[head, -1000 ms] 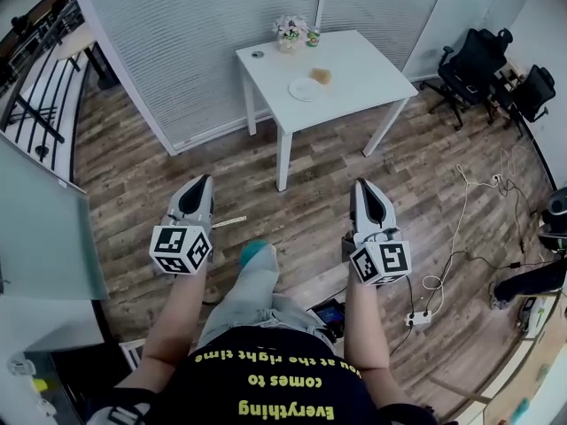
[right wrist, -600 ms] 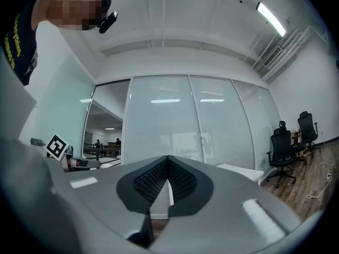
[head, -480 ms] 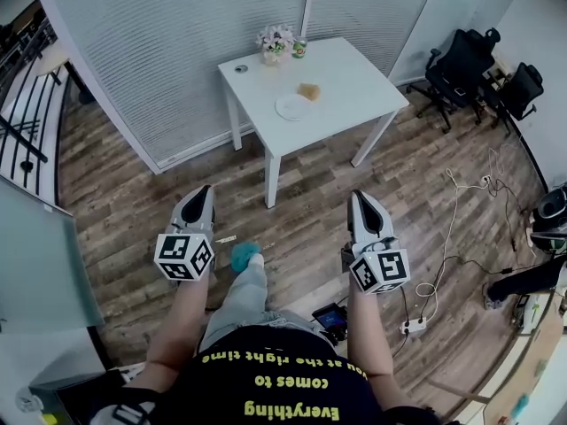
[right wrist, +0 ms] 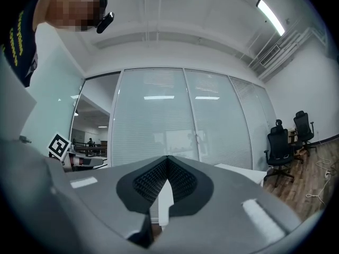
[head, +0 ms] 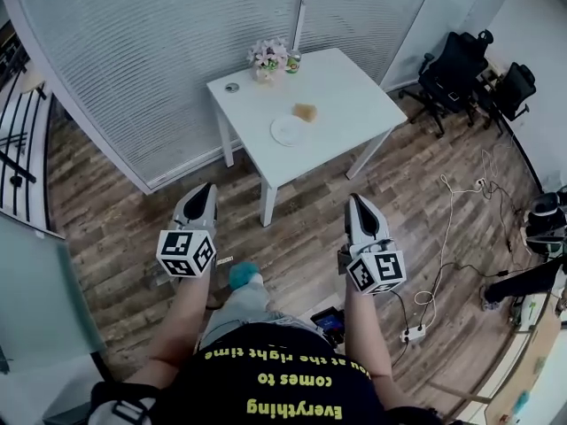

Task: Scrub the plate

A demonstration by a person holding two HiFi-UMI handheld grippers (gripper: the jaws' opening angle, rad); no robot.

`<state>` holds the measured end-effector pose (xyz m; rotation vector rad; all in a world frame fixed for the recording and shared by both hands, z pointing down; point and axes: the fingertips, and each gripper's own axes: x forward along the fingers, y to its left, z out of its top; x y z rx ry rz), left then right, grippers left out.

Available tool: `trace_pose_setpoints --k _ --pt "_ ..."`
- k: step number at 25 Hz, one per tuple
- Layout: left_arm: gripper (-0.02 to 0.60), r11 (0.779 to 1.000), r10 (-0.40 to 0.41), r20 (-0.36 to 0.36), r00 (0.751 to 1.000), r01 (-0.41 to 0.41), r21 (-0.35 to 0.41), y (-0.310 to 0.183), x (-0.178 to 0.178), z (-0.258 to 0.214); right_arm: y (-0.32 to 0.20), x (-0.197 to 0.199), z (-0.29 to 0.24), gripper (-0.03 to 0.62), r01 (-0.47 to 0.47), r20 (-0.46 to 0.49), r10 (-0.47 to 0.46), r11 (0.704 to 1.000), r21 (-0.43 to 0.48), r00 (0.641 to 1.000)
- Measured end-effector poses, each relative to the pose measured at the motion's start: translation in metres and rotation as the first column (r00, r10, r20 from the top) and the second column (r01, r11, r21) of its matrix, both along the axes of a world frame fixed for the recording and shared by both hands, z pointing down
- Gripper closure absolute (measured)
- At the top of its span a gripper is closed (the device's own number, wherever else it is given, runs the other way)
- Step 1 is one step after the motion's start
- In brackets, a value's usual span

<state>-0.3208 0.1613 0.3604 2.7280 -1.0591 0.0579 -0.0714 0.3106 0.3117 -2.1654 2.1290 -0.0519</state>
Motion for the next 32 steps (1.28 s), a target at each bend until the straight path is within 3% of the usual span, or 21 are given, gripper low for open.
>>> trace_pose_setpoints --k 15,32 --pt "0.58 0.996 0.086 -0.008 0.996 -0.086 -0.006 -0.107 0.055 0.012 -0.094 0.03 0.022 0.589 -0.05 0.03 0.051 0.998 -0.027 0.998" --pt "0.58 0.993 0.113 0.008 0.994 -0.112 -0.031 -0.147 0.075 0.028 -0.137 0.045 0.04 0.589 -0.049 0.073 0.053 0.998 -0.05 0.996"
